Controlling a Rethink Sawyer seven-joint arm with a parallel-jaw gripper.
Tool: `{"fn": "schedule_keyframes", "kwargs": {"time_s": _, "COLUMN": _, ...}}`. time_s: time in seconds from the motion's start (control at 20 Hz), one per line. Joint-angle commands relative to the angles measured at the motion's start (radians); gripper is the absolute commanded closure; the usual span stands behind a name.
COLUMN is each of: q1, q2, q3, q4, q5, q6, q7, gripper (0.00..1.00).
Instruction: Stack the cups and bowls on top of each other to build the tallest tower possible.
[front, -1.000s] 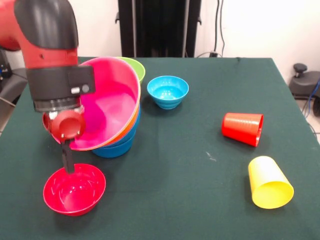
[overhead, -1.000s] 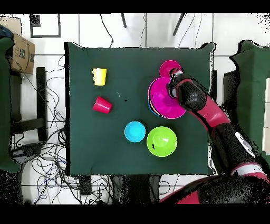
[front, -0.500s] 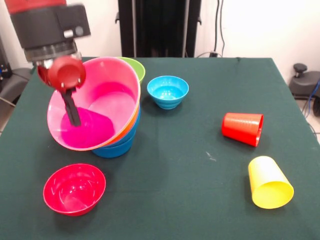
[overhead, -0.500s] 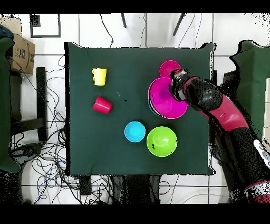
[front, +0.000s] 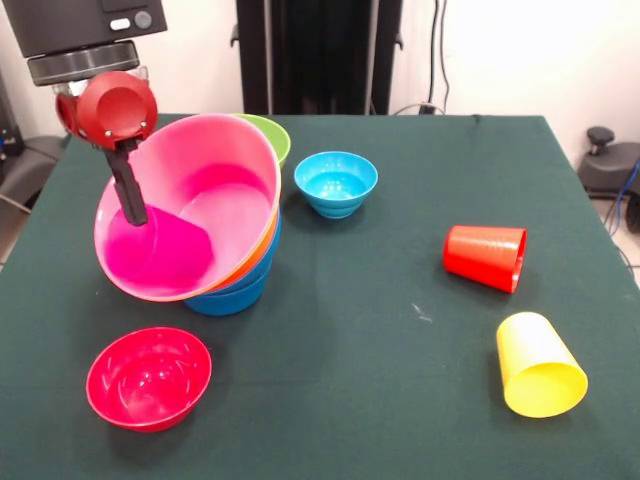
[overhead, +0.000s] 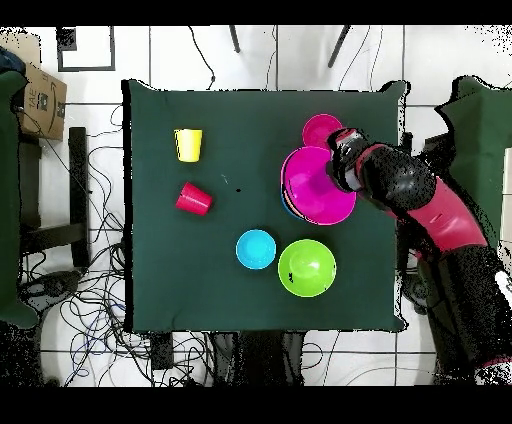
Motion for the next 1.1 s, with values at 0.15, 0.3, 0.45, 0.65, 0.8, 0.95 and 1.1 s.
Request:
{"fn": "schedule_keyframes", "kwargs": {"time_s": 0.15, "q1": 0.016, "q2": 0.083, "q3": -0.116, "q4": -0.035, "q5": -0.225, "q6": -0.093, "q7": -0.081, "gripper": 1.00}}
{"fn": "schedule_keyframes", "kwargs": {"time_s": 0.3, "q1": 0.001, "q2": 0.087, "q3": -0.100, "q4": -0.012, "q5": -0.257, "q6": -0.138, "q7": -0.059, "gripper": 1.00}}
{"fn": "schedule_keyframes", "kwargs": {"time_s": 0.45, "q1": 0.001, "q2": 0.079, "q3": -0.096, "q4": 0.013, "q5": -0.266, "q6": -0.148, "q7": -0.024, "gripper": 1.00}}
{"fn": "schedule_keyframes", "kwargs": {"time_s": 0.65, "q1": -0.008, "q2": 0.068, "q3": -0.084, "q4": 0.018, "q5": -0.269, "q6": -0.117, "q7": -0.021, "gripper": 1.00}}
{"fn": "schedule_keyframes", "kwargs": {"time_s": 0.8, "q1": -0.016, "q2": 0.045, "q3": -0.081, "q4": 0.035, "q5": -0.271, "q6": -0.099, "q7": -0.025, "gripper": 1.00}}
{"fn": "schedule_keyframes", "kwargs": {"time_s": 0.95, "q1": -0.029, "q2": 0.037, "q3": -0.078, "q4": 0.046, "q5": -0.277, "q6": -0.092, "q7": -0.038, "gripper": 1.00}}
{"fn": "schedule_keyframes", "kwargs": {"time_s": 1.1, "q1": -0.039, "q2": 0.048, "q3": -0.084, "q4": 0.044, "q5": -0.288, "q6": -0.087, "q7": -0.051, "gripper": 1.00}}
